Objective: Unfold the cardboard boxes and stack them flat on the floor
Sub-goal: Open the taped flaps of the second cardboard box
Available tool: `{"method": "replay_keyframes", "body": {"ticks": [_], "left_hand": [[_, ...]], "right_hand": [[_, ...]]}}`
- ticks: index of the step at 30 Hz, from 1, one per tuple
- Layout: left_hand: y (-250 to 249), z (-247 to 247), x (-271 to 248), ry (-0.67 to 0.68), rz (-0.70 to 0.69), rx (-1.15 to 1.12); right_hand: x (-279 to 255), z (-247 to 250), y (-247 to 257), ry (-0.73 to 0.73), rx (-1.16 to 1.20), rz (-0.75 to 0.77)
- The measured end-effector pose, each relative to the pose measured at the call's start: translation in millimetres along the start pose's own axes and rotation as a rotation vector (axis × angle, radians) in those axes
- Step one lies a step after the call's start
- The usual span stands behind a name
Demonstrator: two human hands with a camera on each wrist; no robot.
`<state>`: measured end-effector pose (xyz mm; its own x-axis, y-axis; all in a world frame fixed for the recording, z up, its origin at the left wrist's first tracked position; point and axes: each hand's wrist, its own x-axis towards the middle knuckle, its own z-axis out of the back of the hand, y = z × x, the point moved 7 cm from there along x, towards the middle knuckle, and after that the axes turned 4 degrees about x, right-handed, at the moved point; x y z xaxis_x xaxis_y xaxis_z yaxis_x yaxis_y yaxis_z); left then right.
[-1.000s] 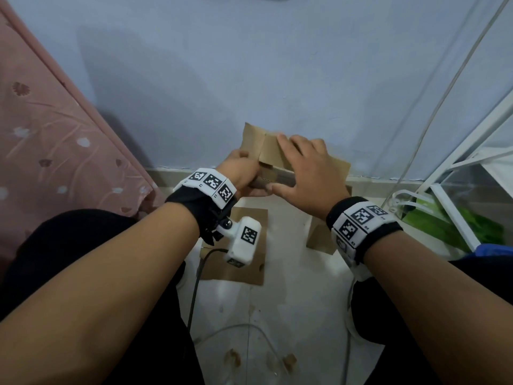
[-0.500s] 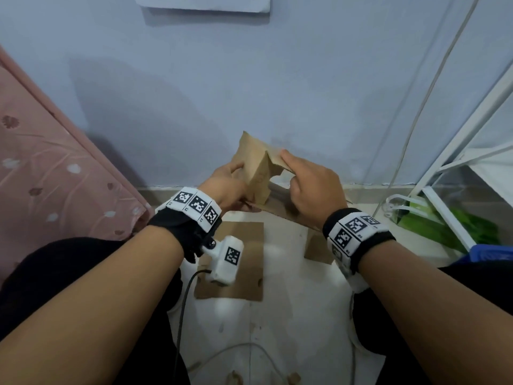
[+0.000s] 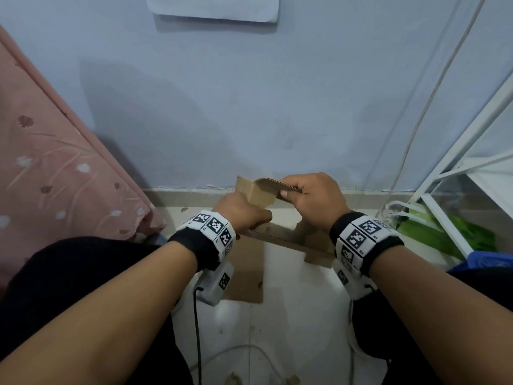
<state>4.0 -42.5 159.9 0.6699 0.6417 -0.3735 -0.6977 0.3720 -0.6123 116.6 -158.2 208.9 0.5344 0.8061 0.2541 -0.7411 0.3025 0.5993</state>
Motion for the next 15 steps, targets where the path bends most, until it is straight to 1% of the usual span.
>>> {"method": "replay_keyframes", "body": {"ticks": [2,4,6,7,8,9,11,12,13,15], "left_hand": [[1.7,-0.5,3.9,0.003,-0.004,0.035],[5.3,-2.8,8.0,0.045,0.008,0.059],[8.0,-5.8,11.7,0.077,0.026,0.018],[8.1,-6.1,14.0,0.070,0.028,-0.023],[7.1,-4.5,15.5,0.050,0.035,-0.071],[5.7,-1.9,16.6,0.019,0.038,-0.120],[4.0,4.6,19.3,-0.051,0.048,-0.244],[4.7,8.3,20.6,-0.089,0.064,-0.330],[6.3,11.5,22.1,-0.124,0.081,-0.420],[9.3,17.0,25.5,-0.190,0.075,-0.546]], "right_hand": [[0.9,0.2,-6.6,0.058,0.049,-0.089],[2.5,0.3,-12.4,0.101,0.131,-0.175],[3.8,-1.2,-13.2,0.106,0.131,-0.204],[3.5,-1.9,-8.9,0.086,0.084,-0.176],[2.5,-2.7,-2.9,0.056,-0.004,-0.147],[0.9,-3.1,6.4,0.016,-0.127,-0.083],[-1.9,-5.4,21.4,-0.095,-0.419,0.053],[-2.7,-2.5,25.1,-0.172,-0.512,0.085],[-3.1,1.2,24.6,-0.258,-0.561,0.099],[-3.2,9.4,14.8,-0.352,-0.597,0.008]]}}
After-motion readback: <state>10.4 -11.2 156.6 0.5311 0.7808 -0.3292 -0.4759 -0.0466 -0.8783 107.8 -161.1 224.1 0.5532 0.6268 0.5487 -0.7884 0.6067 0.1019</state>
